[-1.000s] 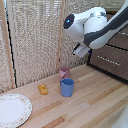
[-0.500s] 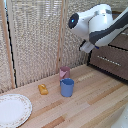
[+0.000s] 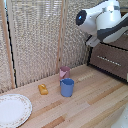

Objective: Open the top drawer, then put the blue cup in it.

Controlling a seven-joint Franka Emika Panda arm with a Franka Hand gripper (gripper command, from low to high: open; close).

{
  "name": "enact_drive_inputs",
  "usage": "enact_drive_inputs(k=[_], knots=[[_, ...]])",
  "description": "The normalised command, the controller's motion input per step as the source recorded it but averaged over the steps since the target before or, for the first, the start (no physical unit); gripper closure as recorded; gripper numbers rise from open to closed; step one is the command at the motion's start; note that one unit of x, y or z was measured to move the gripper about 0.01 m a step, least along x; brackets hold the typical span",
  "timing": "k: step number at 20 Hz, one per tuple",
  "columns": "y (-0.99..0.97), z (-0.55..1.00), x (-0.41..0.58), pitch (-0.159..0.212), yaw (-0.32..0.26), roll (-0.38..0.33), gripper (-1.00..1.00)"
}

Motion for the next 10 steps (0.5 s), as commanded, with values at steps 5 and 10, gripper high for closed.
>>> enact_drive_inputs(k=[5, 10], knots=[[-0.43, 0.23, -0.007, 0.159, 0.137, -0.12, -1.0], [-0.45, 0.23, -0.022, 0.148, 0.147, -0.116, -1.0]])
